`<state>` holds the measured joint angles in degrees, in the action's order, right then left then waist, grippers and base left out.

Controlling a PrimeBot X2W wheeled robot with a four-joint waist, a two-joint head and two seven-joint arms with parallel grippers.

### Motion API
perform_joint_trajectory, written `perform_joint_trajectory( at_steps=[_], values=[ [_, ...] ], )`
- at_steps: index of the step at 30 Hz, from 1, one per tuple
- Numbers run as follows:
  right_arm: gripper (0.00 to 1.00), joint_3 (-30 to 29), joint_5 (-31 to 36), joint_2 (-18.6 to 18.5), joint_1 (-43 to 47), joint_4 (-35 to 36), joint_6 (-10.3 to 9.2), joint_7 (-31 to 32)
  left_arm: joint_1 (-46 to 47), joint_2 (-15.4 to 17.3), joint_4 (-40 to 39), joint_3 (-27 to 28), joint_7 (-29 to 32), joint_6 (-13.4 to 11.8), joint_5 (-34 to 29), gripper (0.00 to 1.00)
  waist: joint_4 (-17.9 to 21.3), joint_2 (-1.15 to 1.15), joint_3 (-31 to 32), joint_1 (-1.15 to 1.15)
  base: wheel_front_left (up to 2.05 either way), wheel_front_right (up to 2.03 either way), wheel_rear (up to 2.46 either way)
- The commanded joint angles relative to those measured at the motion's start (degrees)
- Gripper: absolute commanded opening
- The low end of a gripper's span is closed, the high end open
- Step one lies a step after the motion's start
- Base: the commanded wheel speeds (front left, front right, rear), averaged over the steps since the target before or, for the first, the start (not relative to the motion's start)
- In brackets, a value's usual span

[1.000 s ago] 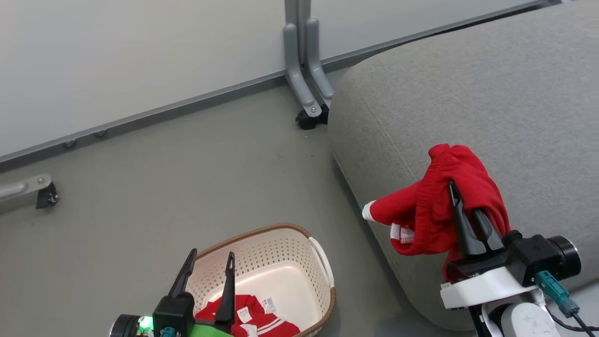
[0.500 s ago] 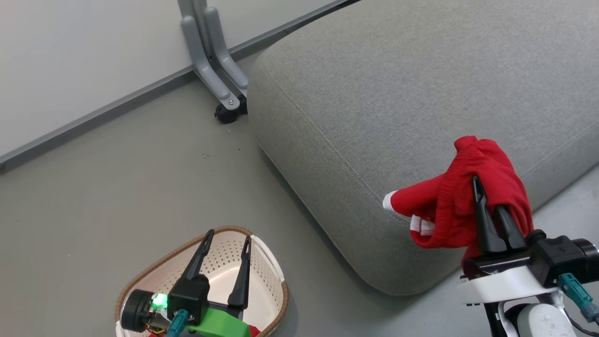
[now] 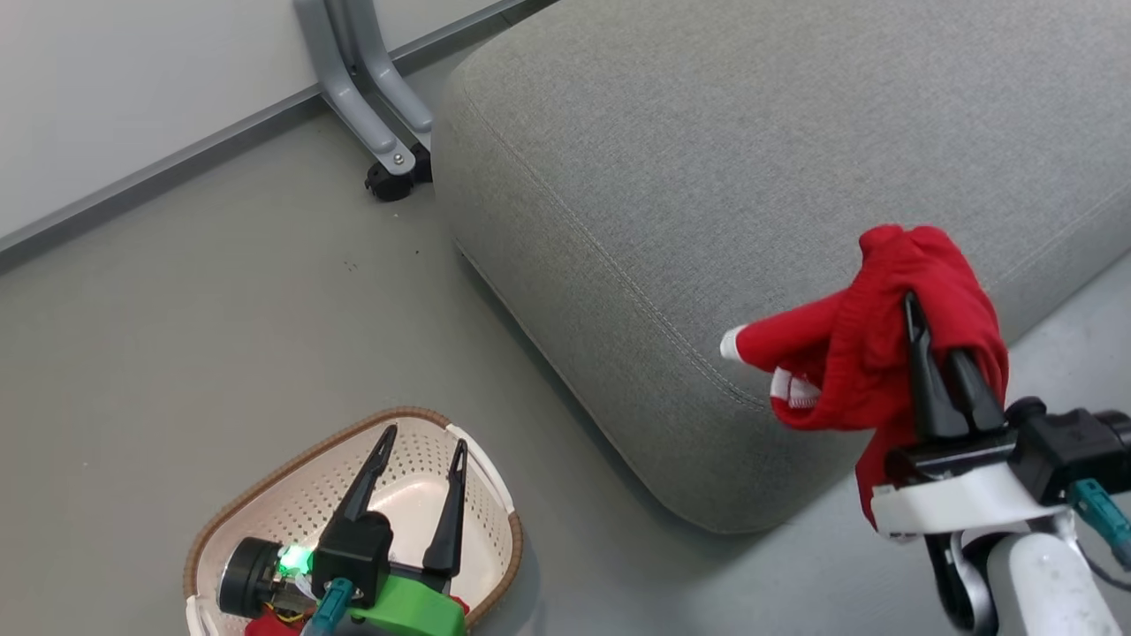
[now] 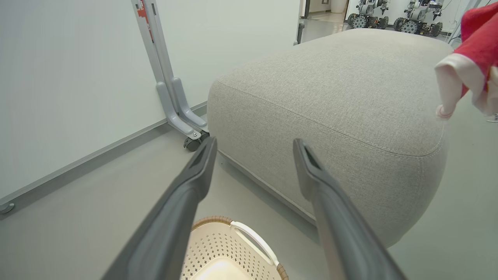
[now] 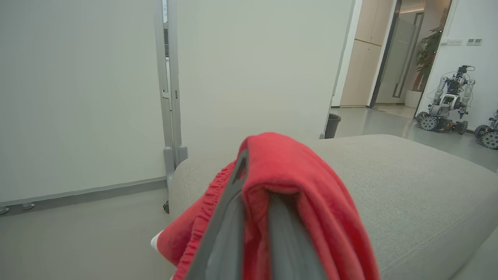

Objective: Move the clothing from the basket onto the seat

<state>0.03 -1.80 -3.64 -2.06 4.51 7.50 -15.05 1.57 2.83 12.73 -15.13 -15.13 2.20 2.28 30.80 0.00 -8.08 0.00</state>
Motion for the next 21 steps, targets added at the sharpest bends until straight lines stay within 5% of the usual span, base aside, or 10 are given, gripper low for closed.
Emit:
perform_joint_trajectory(
  at_steps=[1, 15, 21],
  values=[
    [0.0, -0.4, -1.1, -1.4, -2.8, -0.9, -0.02, -0.2, -0.6, 0.8, -0.5, 0.4, 0.0, -0.2, -0.9, 1.0, 0.0, 0.0, -1.7, 0.0, 0.0, 0.0, 0.0],
    [0.0, -5.1, -10.8, -18.4, -31.4, -15.3, -0.02, -0.2, 6.9, 6.7, -4.2, -4.4, 0.0, 2.3, -5.6, 1.0, -5.9, 0.0, -15.9, 0.0, 0.0, 0.0, 0.0],
    [0.0, -7.4, -14.6, -22.4, -43.7, -23.6, -0.02, -0.2, 10.1, 7.8, -6.2, -6.5, 0.0, 2.7, -6.1, 1.0, -7.7, 0.0, -20.8, 0.0, 0.0, 0.0, 0.0]
  ],
)
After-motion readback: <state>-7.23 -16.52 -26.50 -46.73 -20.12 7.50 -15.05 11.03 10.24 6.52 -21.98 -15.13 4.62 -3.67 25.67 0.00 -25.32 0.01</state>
